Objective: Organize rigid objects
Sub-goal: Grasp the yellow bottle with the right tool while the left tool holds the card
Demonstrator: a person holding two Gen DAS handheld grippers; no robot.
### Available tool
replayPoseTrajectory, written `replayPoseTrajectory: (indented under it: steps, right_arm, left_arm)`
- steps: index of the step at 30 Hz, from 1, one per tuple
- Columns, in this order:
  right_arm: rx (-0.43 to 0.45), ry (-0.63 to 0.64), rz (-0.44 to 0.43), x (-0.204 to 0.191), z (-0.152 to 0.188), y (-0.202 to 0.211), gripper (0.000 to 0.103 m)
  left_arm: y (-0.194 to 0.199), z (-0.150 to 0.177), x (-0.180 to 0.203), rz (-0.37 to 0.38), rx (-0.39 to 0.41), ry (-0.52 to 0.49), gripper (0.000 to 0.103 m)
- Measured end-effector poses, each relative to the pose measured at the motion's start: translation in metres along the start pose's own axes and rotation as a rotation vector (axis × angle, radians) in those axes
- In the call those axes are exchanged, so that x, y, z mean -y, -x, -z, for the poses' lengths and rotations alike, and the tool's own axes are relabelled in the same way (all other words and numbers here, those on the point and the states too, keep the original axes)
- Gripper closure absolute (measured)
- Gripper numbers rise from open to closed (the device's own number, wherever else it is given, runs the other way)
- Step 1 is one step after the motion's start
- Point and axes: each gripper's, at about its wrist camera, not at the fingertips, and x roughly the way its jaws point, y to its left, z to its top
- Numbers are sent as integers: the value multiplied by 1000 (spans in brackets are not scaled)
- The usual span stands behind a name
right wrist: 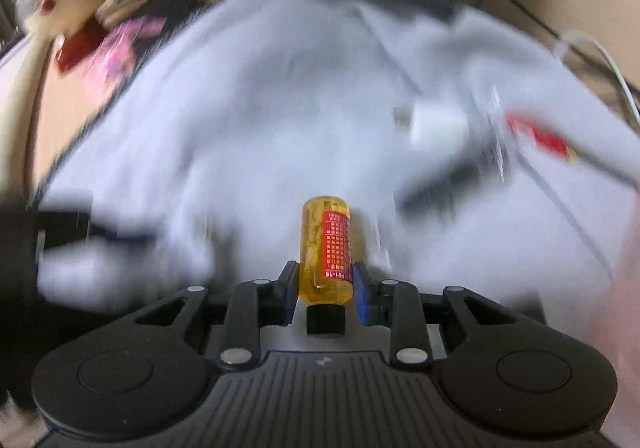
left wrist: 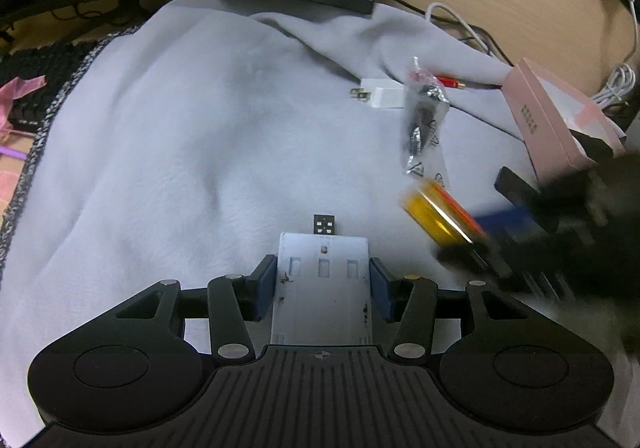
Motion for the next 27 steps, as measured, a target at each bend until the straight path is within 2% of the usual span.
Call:
replayPoseTrajectory:
  steps: [2, 4, 7, 8, 9, 11, 12, 13, 14, 18, 21, 23, 25, 27]
  right_arm:
    - [7, 30, 33, 2, 29, 14, 75]
    - [9, 56, 87, 8, 53, 26, 75]
    - [18, 62, 194, 23, 78, 43, 71]
    - [26, 63, 245, 24, 84, 45, 69]
    - [38, 69, 320, 29, 93, 49, 65]
    - [49, 67, 494, 33, 107, 51, 65]
    - [50, 40, 537, 36, 113, 52, 63]
    - [50, -7, 548, 39, 117, 55, 62]
    - [51, -82, 524, 44, 121, 60, 62]
    - [131, -319, 364, 56, 132, 72, 50]
    - [173, -392, 334, 55, 131, 67, 47]
    - [179, -432, 300, 56, 129, 60, 40]
    - [202, -450, 295, 54, 126, 54, 24]
    - [208, -435, 297, 48, 124, 49, 17]
  left_arm:
    - [-2, -1, 8, -25, 9, -14, 50]
    - [-4, -2, 11, -16, 24, -24, 50]
    - [-10, -6, 17, 103, 6, -1, 50]
    - [-13, -7, 24, 120, 6, -15, 50]
    - [-14, -5, 32, 111, 11, -42, 50]
    - [-18, -4, 47, 94, 17, -106, 50]
    - [-19, -3, 53, 87, 20, -124, 50]
    - [-20, -3, 58, 79, 22, -144, 50]
    - [-21, -2, 61, 70, 28, -164, 50]
    - [-21, 4, 64, 60, 55, -199, 50]
    - [-19, 5, 59, 76, 53, -177, 50]
    - [-18, 5, 57, 84, 45, -170, 50]
    - [-16, 6, 55, 86, 42, -180, 50]
    - [-15, 8, 55, 88, 46, -193, 50]
